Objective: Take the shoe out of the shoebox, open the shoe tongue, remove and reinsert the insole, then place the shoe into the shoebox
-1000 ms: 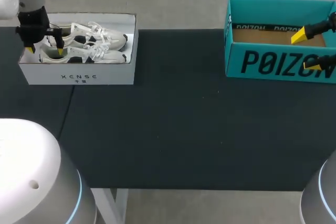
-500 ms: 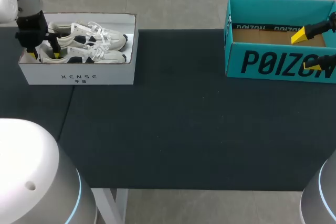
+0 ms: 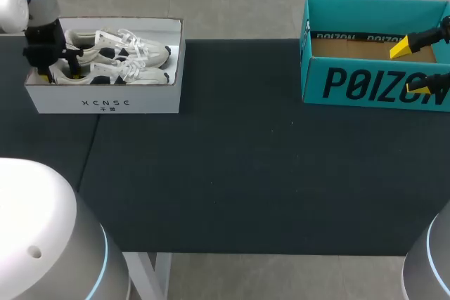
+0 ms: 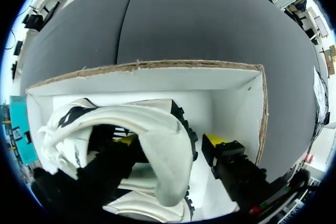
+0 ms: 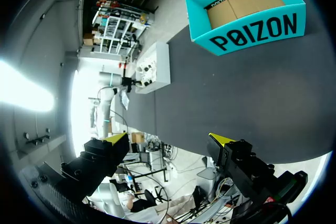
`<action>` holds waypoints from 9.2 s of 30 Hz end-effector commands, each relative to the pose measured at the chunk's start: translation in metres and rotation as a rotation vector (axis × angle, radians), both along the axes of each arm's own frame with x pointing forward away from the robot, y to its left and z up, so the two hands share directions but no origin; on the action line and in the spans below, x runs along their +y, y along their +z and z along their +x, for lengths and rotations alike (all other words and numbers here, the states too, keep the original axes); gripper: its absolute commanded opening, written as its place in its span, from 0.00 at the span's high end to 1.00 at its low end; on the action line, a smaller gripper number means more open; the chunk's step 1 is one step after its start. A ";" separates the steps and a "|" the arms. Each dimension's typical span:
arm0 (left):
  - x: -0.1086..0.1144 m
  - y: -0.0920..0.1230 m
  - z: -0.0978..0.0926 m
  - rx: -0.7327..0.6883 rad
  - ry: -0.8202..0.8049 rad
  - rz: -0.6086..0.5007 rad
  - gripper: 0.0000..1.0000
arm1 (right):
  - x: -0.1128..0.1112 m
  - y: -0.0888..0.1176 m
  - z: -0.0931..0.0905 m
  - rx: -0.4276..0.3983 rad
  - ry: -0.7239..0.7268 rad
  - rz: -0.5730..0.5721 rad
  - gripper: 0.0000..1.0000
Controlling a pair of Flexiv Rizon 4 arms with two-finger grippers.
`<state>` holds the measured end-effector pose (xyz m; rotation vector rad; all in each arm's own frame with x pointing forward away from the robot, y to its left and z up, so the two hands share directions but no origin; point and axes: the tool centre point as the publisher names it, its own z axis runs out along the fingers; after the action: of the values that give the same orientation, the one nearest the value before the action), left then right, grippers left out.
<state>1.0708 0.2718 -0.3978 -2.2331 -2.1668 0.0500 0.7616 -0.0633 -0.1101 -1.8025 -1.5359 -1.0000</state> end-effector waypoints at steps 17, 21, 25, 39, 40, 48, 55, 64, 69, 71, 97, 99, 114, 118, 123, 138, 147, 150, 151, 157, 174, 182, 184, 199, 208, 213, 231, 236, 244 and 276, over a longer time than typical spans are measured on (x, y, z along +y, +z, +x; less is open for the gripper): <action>0.006 0.001 0.001 0.007 -0.022 0.018 1.00 | 0.001 -0.001 0.000 0.001 -0.002 -0.002 0.00; 0.012 0.007 0.003 0.003 -0.025 0.035 1.00 | 0.001 -0.001 0.000 0.001 -0.002 -0.002 0.00; 0.017 0.009 0.004 0.006 -0.029 0.052 1.00 | 0.001 -0.001 0.000 0.001 -0.002 -0.002 0.00; 0.035 0.004 0.008 0.033 -0.029 0.056 1.00 | 0.001 -0.001 0.000 0.001 -0.002 -0.002 0.00; 0.036 0.005 0.008 0.035 -0.025 0.060 1.00 | 0.001 -0.001 0.000 0.001 -0.002 -0.002 0.00; 0.023 0.026 0.000 -0.021 0.003 0.053 1.00 | 0.001 -0.001 0.000 0.001 -0.002 -0.002 0.00; 0.006 0.072 -0.006 -0.101 0.091 0.034 1.00 | 0.001 -0.001 0.000 0.001 -0.002 -0.002 0.00; -0.004 0.135 -0.022 -0.178 0.066 0.021 1.00 | 0.001 -0.001 0.000 0.001 -0.002 -0.002 0.00; -0.024 0.160 -0.047 -0.204 0.063 0.021 1.00 | 0.001 -0.001 0.000 0.001 -0.002 -0.002 0.00; -0.034 0.167 -0.057 -0.212 0.066 0.032 1.00 | 0.001 -0.001 0.000 0.001 -0.002 -0.002 0.00; -0.079 0.192 -0.101 -0.205 0.058 -0.023 1.00 | 0.001 -0.001 0.000 0.001 -0.002 -0.002 0.00; -0.096 0.191 -0.112 -0.182 0.042 -0.010 1.00 | 0.001 -0.001 0.000 0.001 -0.002 -0.002 0.00; -0.190 0.172 -0.186 -0.137 0.004 0.017 1.00 | 0.001 -0.001 0.000 0.001 -0.002 -0.002 0.00; -0.214 0.162 -0.198 -0.133 0.016 -0.026 1.00 | 0.001 -0.001 0.000 0.001 -0.002 -0.002 0.00; -0.245 0.140 -0.206 -0.101 0.062 -0.006 1.00 | 0.001 -0.001 0.000 0.001 -0.002 -0.002 0.00; -0.285 0.073 -0.210 -0.016 0.029 0.065 1.00 | 0.001 -0.001 0.000 0.001 -0.002 -0.002 0.00; -0.289 0.042 -0.192 -0.069 -0.116 0.082 1.00 | 0.001 -0.001 0.000 0.001 -0.002 -0.002 0.00; -0.292 0.034 -0.191 -0.068 -0.121 0.075 1.00 | 0.001 -0.001 0.000 0.001 -0.002 -0.002 0.00; -0.294 0.031 -0.191 -0.064 -0.121 0.064 1.00 | 0.001 -0.001 0.000 0.001 -0.002 -0.002 0.00; -0.308 0.019 -0.198 -0.058 -0.139 0.038 1.00 | 0.001 -0.001 0.000 0.001 -0.002 -0.002 0.00; -0.324 -0.005 -0.231 -0.040 -0.056 0.041 1.00 | 0.001 -0.001 0.000 0.001 -0.002 -0.002 0.00; -0.326 -0.004 -0.227 -0.032 -0.059 -0.014 0.55 | 0.001 -0.001 0.000 0.001 -0.002 -0.002 0.00; -0.327 0.002 -0.228 -0.038 -0.058 -0.036 0.00 | 0.001 -0.001 0.000 0.001 -0.002 -0.002 0.00; -0.321 0.075 -0.242 -0.095 0.326 -0.342 0.00 | 0.001 -0.001 0.000 0.001 -0.002 -0.002 0.00; -0.317 0.087 -0.248 -0.099 0.412 -0.552 0.00 | 0.001 -0.001 0.000 0.001 -0.002 -0.002 0.00; -0.317 0.087 -0.248 -0.099 0.412 -0.552 0.00 | 0.001 -0.001 0.000 0.001 -0.002 -0.002 0.00; -0.303 0.114 -0.258 0.374 0.966 -0.679 0.00 | 0.001 -0.001 0.000 0.001 -0.002 -0.002 0.00; -0.303 0.114 -0.258 0.374 0.966 -0.679 0.00 | 0.001 -0.001 0.000 0.001 -0.002 -0.002 0.00; -0.310 0.111 -0.258 0.365 1.049 -0.708 0.00 | 0.001 -0.001 0.000 0.001 -0.002 -0.002 0.00; -0.300 0.020 -0.263 0.651 1.510 -0.760 0.00 | 0.001 -0.001 0.000 0.001 -0.002 -0.002 0.00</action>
<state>0.8122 -0.0211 -0.3717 0.0075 -2.8461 1.4563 0.7616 -0.0633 -0.1101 -1.8025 -1.5360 -1.0000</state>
